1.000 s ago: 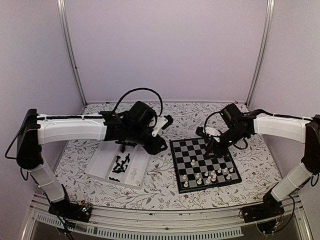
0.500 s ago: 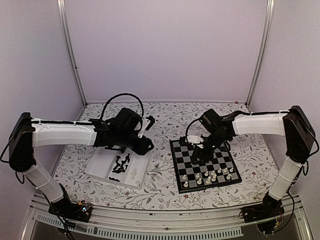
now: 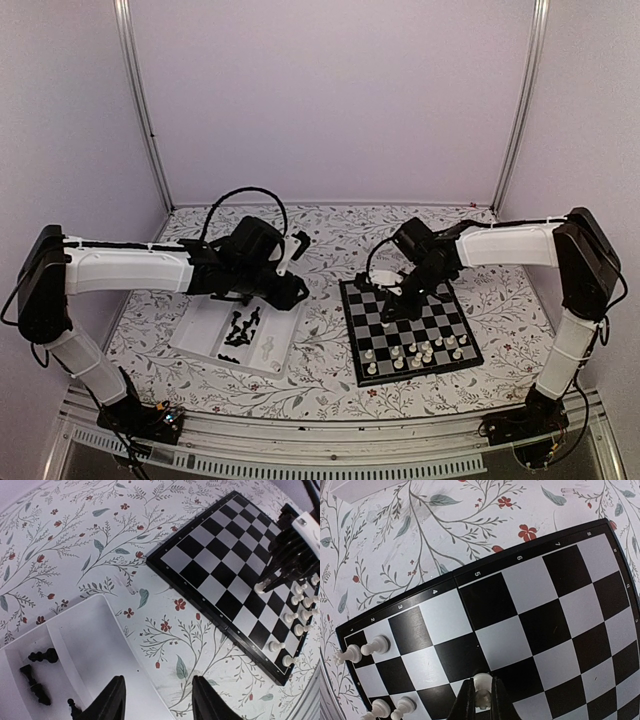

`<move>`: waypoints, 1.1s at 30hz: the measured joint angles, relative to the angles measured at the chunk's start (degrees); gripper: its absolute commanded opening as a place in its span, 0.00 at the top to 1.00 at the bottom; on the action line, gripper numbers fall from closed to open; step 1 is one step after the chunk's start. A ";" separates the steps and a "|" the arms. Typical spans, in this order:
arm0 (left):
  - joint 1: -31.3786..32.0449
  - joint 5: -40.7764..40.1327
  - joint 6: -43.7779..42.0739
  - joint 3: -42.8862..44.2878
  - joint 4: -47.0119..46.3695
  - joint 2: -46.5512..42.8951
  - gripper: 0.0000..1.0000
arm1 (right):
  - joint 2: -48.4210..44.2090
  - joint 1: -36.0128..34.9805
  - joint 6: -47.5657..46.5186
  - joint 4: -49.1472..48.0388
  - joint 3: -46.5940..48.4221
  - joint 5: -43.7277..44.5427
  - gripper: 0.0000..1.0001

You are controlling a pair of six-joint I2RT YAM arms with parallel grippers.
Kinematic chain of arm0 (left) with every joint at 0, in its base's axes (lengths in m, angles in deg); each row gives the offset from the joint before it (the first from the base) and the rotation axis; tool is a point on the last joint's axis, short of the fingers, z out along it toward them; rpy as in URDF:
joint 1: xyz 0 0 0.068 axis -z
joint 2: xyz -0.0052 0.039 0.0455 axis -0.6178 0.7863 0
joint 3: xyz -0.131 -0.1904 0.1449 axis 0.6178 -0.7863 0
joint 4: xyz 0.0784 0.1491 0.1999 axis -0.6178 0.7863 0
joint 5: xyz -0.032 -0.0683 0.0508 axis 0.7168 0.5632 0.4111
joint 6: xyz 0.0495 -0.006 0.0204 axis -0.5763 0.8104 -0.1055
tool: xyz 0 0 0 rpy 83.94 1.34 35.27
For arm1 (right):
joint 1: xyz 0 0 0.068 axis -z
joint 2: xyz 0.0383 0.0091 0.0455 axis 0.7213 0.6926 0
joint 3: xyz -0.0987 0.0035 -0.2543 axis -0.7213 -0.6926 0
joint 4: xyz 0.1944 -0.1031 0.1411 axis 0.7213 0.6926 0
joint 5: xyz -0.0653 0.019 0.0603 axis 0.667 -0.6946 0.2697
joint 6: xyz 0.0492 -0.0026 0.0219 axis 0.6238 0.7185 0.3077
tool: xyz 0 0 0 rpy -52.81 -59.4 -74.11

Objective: Set up the chess pieces on the board
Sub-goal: Pick up the chess piece from the chessboard, then place the chess piece on the chessboard.

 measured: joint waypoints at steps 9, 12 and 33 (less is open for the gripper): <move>0.00 0.39 0.04 -0.02 -0.09 0.00 0.52 | -7.65 1.46 0.31 2.08 -3.39 0.48 0.96; 0.00 0.48 0.00 0.00 -0.13 0.02 0.52 | -16.04 4.76 0.17 2.80 -7.17 0.85 0.96; 0.00 0.66 -0.26 0.07 0.02 1.33 0.53 | -43.52 19.63 -12.02 14.03 -29.18 6.93 0.95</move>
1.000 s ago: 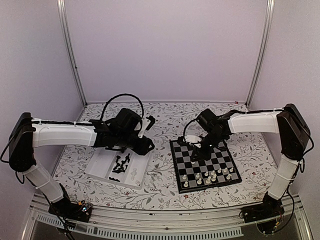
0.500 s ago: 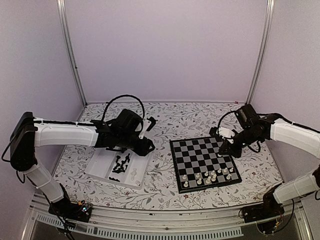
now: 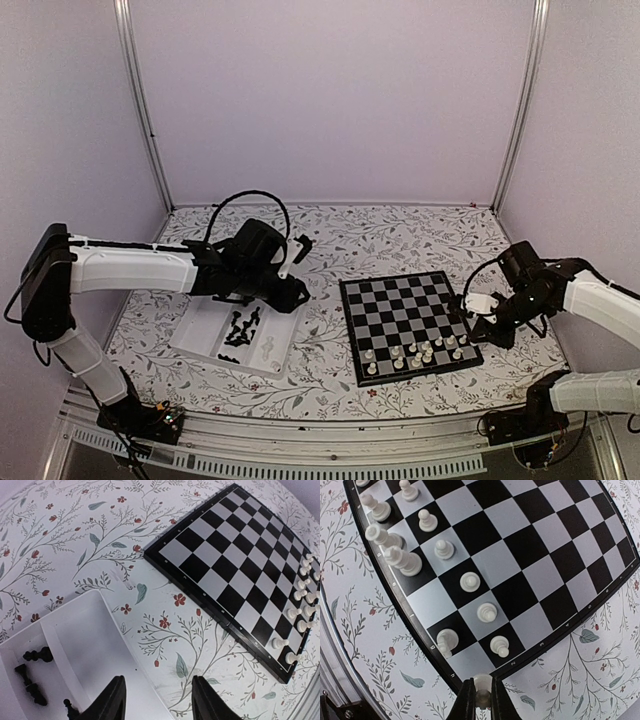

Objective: Set up the chess pieces on the board
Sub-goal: Place the chess piece on the chessboard.

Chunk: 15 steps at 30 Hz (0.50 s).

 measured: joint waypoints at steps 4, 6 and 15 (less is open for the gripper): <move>0.00 0.02 0.00 0.00 0.00 0.07 0.53 | -0.42 0.02 -1.66 1.79 -1.03 0.15 0.94; 0.00 0.04 0.00 0.00 0.00 0.24 0.53 | -0.13 0.02 -2.19 2.47 -1.31 0.15 0.94; 0.00 0.15 0.20 0.00 0.02 0.42 0.53 | 4.72 0.02 -3.06 1.44 -1.31 -0.76 0.92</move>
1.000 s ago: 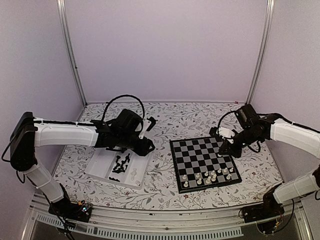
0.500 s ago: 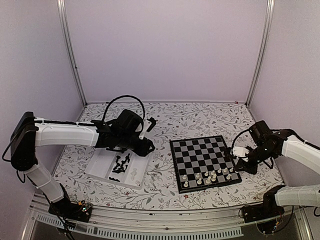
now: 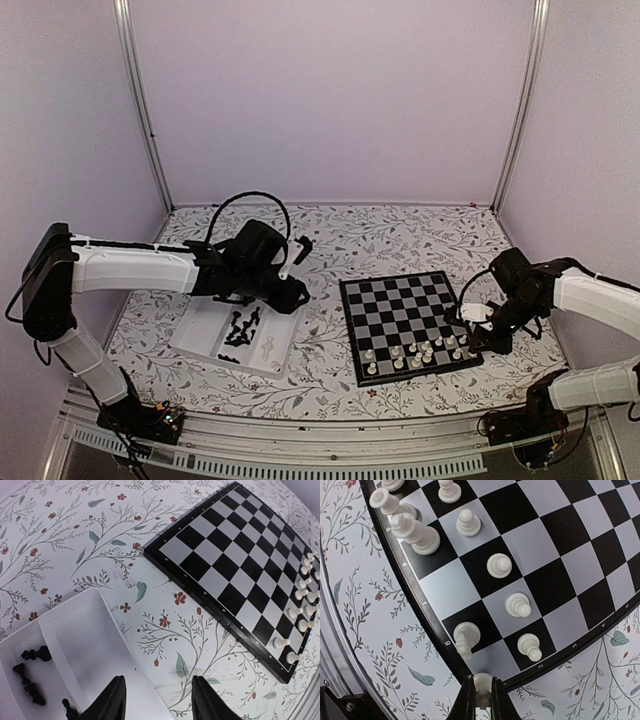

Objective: Set up the chess pieces on the board
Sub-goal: Place the chess piece on the chessboard.

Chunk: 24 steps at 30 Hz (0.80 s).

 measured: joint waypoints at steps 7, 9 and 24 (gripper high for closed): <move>0.00 -0.04 0.15 0.00 0.00 0.00 0.53 | 2.27 0.00 -0.17 -2.10 0.00 -0.44 0.89; 0.00 -0.04 0.22 0.00 0.00 0.00 0.53 | 2.45 0.00 -0.20 -2.64 0.00 -0.44 0.88; 0.00 0.02 0.24 0.00 0.11 0.22 0.53 | 3.82 -0.02 -0.42 -3.89 -0.42 -0.81 0.73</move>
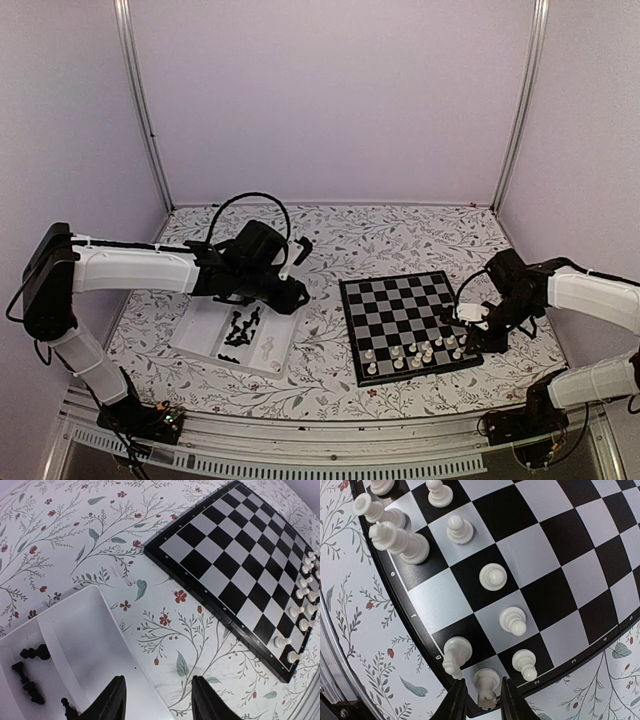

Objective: Set up the chess pieces on the board
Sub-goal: Place the chess piece on the chessboard, then pick up the chess piece from the storage box.

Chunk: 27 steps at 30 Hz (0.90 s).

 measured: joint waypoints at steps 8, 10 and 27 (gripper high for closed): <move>0.00 -1.07 2.64 0.02 8.11 -1.20 0.59 | -2.86 0.02 0.68 5.90 5.40 -0.33 0.61; 0.00 -1.84 4.31 0.02 12.79 -2.51 0.63 | -4.92 0.02 1.51 6.40 8.68 -1.03 0.61; 6.80 -2.14 22.82 -1.51 28.61 -4.63 0.73 | -0.96 0.02 10.64 0.17 11.87 -8.57 0.60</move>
